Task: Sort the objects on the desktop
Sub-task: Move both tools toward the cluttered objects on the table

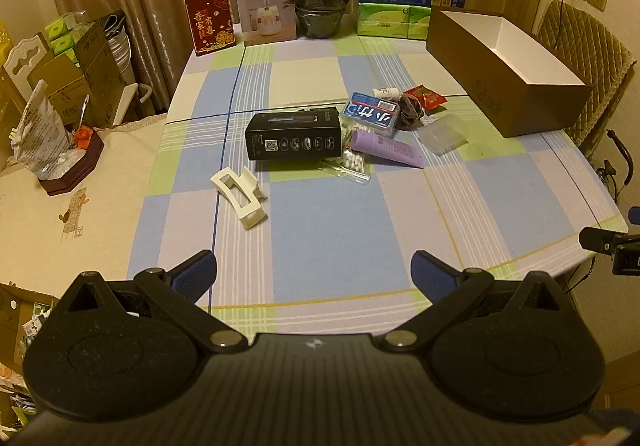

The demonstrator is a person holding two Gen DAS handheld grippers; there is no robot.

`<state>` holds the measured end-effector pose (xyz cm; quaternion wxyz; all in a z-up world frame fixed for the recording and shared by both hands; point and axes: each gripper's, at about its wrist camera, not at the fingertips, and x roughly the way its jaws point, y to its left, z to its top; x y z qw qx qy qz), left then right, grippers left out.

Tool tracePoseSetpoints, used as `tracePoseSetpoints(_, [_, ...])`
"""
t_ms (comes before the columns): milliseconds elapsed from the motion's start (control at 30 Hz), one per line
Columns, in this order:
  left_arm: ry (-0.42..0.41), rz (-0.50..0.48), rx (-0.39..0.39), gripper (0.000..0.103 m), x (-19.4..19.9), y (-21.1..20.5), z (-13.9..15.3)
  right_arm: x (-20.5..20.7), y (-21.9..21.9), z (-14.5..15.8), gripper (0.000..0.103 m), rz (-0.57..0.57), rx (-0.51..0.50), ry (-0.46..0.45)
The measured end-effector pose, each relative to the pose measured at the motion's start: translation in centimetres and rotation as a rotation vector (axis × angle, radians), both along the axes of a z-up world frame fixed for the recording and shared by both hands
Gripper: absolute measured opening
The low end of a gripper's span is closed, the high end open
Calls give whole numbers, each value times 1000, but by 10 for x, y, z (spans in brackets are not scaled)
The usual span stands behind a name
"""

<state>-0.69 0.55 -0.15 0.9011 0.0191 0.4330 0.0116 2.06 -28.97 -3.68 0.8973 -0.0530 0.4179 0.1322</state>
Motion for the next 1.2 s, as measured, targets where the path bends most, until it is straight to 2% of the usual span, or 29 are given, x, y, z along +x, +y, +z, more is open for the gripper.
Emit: tracePoseSetpoints(1200, [4, 20, -1, 102, -1, 7, 0, 2, 10, 5, 101, 9, -9, -3])
